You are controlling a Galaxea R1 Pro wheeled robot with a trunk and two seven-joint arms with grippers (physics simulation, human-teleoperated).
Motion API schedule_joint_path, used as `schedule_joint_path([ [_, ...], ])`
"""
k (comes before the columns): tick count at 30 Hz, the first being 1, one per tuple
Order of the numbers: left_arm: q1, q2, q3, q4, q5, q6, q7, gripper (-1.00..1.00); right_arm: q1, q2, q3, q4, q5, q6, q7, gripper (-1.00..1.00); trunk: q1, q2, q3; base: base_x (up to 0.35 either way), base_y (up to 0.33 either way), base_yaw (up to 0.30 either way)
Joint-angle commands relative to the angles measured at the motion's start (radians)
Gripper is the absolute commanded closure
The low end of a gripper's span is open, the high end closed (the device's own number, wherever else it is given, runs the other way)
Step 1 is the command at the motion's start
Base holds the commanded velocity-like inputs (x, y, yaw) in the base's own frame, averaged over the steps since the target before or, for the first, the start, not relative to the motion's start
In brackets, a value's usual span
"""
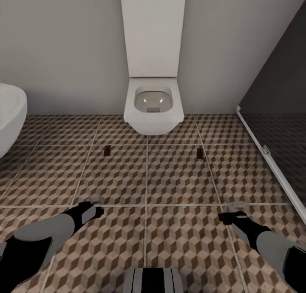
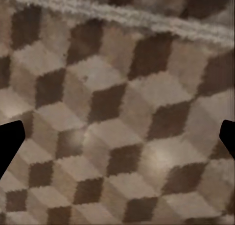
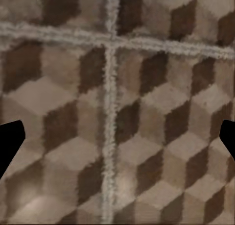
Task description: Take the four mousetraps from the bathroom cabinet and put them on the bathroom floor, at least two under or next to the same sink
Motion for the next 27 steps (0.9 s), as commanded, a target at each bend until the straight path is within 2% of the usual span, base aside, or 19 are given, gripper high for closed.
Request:
schedule_joint_path([
  [1, 0.001, 0.001, -0.006, -0.006, 0.006, 0.001, 0.007, -1.00, 0.006, 0.004, 0.009, -0.004, -0.006, 0.005, -0.008, -1.00, -0.001, 0.000, 0.003, 0.000, 0.000, 0.000],
  [17, 0.077, -0.001, -0.006, -0.067, 0.004, -0.030, 0.007, -1.00, 0.112, 0.065, 0.010, -0.004, -0.002, -0.005, -0.009, -1.00, -0.008, 0.004, 0.065, 0.000, 0.000, 0.000],
  [27, 0.130, -0.001, -0.006, -0.071, 0.003, -0.048, 0.009, -1.00, 0.140, 0.080, 0.010, -0.004, -0.001, -0.005, -0.009, -1.00, -0.012, 0.006, 0.104, 0.000, 0.000, 0.000],
])
